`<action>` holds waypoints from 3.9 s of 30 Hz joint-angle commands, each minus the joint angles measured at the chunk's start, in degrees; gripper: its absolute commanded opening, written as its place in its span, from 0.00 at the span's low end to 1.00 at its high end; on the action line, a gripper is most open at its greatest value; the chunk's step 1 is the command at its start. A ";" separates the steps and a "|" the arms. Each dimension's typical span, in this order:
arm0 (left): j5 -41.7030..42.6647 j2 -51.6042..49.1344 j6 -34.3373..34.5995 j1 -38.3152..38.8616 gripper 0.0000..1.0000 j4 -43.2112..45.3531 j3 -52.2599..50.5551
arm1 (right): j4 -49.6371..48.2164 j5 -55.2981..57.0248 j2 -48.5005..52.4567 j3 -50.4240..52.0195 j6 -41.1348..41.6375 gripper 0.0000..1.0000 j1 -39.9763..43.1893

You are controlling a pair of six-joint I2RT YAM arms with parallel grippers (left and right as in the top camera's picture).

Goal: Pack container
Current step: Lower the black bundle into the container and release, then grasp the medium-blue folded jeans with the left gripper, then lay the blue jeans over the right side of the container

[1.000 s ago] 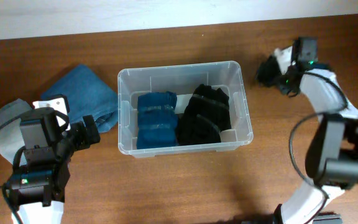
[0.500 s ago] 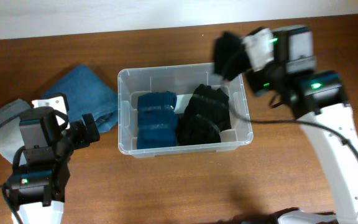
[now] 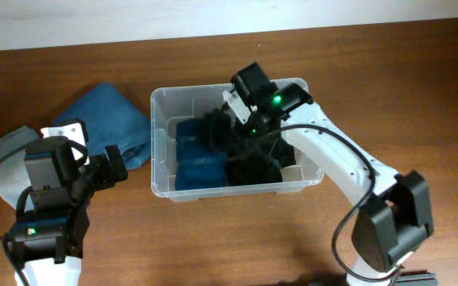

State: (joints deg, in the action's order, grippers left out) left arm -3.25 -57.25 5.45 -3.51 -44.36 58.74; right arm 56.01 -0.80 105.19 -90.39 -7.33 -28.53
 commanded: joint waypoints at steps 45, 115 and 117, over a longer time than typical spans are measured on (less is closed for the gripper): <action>-0.68 -0.31 0.09 -0.11 0.99 0.74 1.31 | 19.32 -12.52 5.53 -40.72 3.10 0.99 2.97; 30.91 -16.04 3.61 10.97 0.01 1.92 27.67 | 38.86 -0.98 -9.77 -41.51 16.00 0.99 43.41; 30.86 -16.06 7.13 17.33 0.00 5.33 27.67 | 39.52 -1.53 -9.75 -41.51 16.00 0.98 45.38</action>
State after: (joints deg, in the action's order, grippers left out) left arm 24.95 -75.59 7.44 7.60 -43.72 85.06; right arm 95.24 -1.54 96.20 -131.55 7.49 15.20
